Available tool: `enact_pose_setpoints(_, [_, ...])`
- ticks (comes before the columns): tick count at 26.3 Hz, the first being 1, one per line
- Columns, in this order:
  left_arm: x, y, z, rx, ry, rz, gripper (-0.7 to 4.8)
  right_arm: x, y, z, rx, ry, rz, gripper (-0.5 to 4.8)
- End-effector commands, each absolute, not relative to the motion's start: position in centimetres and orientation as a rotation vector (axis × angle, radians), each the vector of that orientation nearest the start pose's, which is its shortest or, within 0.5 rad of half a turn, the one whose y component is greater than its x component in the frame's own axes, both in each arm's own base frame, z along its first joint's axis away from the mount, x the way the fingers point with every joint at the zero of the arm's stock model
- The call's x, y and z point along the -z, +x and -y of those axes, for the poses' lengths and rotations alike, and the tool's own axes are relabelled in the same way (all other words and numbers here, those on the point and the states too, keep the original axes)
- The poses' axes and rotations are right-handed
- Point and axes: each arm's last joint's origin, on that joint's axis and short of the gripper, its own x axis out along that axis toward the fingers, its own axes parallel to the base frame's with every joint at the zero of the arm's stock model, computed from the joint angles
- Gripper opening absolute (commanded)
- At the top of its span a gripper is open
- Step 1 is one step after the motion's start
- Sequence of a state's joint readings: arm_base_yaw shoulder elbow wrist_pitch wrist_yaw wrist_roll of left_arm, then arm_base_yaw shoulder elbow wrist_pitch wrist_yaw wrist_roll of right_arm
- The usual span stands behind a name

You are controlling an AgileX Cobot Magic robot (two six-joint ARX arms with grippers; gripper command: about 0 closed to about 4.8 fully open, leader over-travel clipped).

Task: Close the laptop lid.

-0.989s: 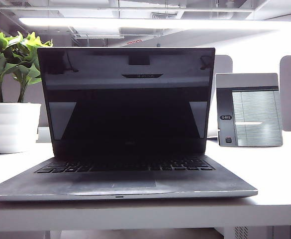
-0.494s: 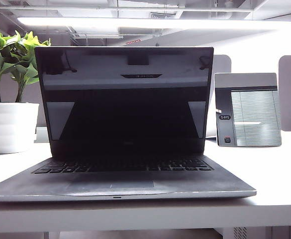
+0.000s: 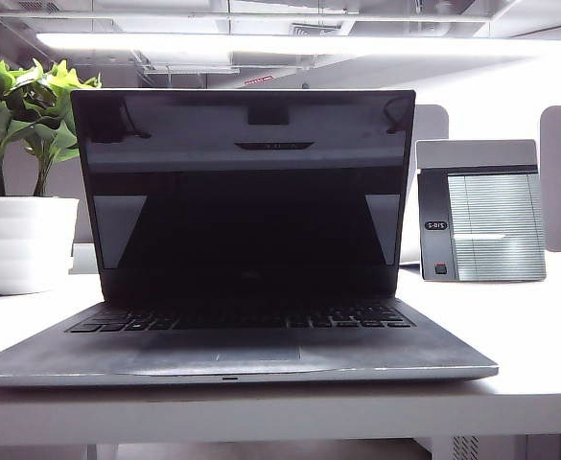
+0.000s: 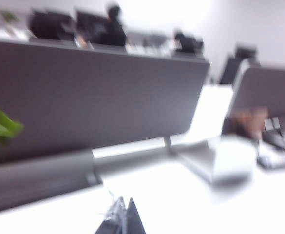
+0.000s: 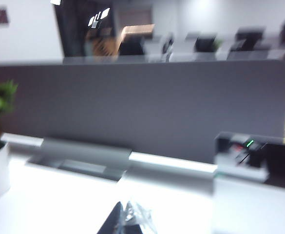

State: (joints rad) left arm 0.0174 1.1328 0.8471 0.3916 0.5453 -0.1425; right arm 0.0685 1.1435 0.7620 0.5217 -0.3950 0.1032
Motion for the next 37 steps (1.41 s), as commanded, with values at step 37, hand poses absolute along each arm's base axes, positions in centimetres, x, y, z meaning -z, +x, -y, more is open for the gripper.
enact_pose_setpoints(37, [-26.6,29.3,-2.2,1.026,-0.354,-0.417,-0.05,-26.1,33.8,-7.2,-1.189,0.243,-0.365,-0.01])
